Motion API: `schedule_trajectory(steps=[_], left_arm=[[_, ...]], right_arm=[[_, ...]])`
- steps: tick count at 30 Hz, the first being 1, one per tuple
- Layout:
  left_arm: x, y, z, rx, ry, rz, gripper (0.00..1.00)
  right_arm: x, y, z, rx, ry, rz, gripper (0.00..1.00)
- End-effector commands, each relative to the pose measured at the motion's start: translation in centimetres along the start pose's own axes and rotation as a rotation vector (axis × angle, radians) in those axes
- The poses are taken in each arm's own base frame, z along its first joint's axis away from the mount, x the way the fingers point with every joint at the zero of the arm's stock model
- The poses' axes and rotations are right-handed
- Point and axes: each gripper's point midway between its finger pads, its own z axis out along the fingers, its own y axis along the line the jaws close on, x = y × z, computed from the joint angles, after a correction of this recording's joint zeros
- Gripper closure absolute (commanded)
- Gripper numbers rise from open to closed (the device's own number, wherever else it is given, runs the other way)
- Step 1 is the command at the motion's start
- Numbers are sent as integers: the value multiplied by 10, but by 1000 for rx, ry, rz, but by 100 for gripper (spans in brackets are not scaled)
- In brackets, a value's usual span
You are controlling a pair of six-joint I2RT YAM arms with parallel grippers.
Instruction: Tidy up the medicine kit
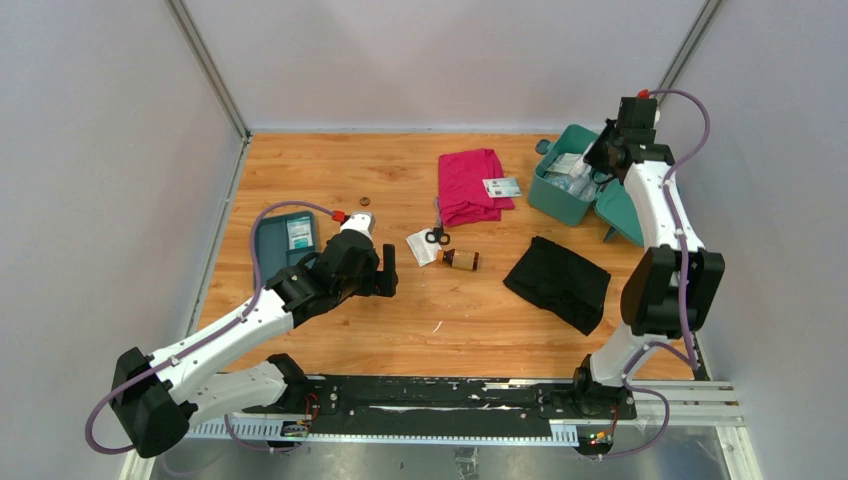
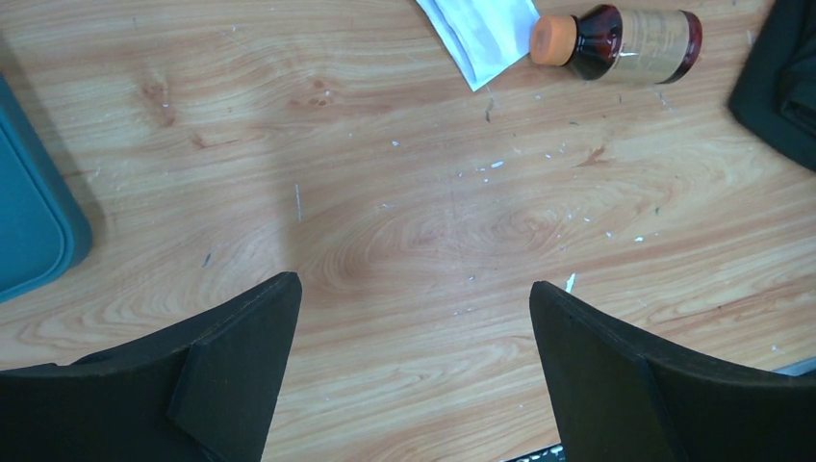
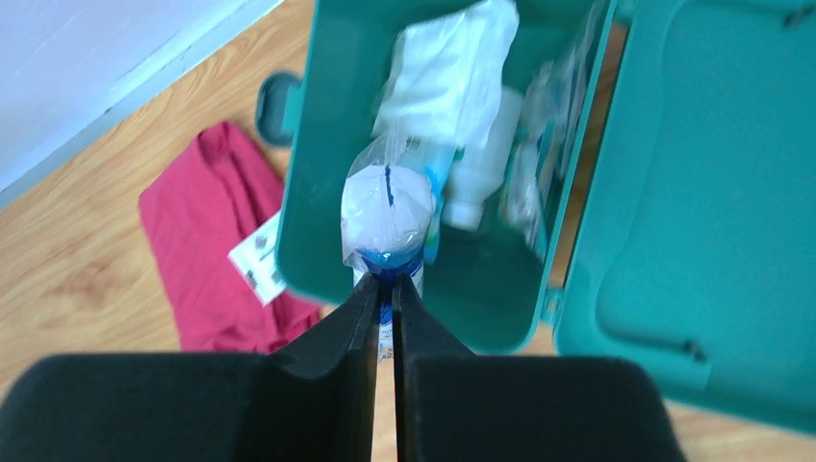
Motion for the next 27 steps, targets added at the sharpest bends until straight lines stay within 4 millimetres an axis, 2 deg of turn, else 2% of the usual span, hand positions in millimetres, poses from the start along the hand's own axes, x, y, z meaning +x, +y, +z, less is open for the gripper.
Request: schedule_trajectory(steps=[1,4,8,9,11,14,16,19,21,24,27], left_arm=[[4,9,3,-25,4,40,6],[2,14,4,-49,5,47,6],[-1,19,1,-67,-3,37,6],[-2,19,0,-66,-6,35,6],[-3,21,-3,-70,-14,29,6],[-4,26,-6,-81,-18,20,6],[-5,26,-8,-78,-21,17,6],[-3,28,-8,-81,-17,17,6],[-3,32,-8,-103,-15,22,6],[-8,43,-9,-146,-30,14,5],[-13,47,-4,-141,-28,-7,6]], right_arm=[[-27,-28,30,115,-9,-47,92],[-34,-40,53,185,9,-81,87],[-53,-39,63,212,1,-128,63],[-56,-38,62,212,4,-134,57],[-58,-35,57,204,16,-136,50],[-54,-29,42,175,19,-125,47],[-46,-24,30,135,29,-100,46],[-28,-3,8,25,54,-82,47],[-14,7,-13,-18,62,-88,47],[17,29,-39,-108,86,-111,47],[65,57,-66,-221,143,-190,48]])
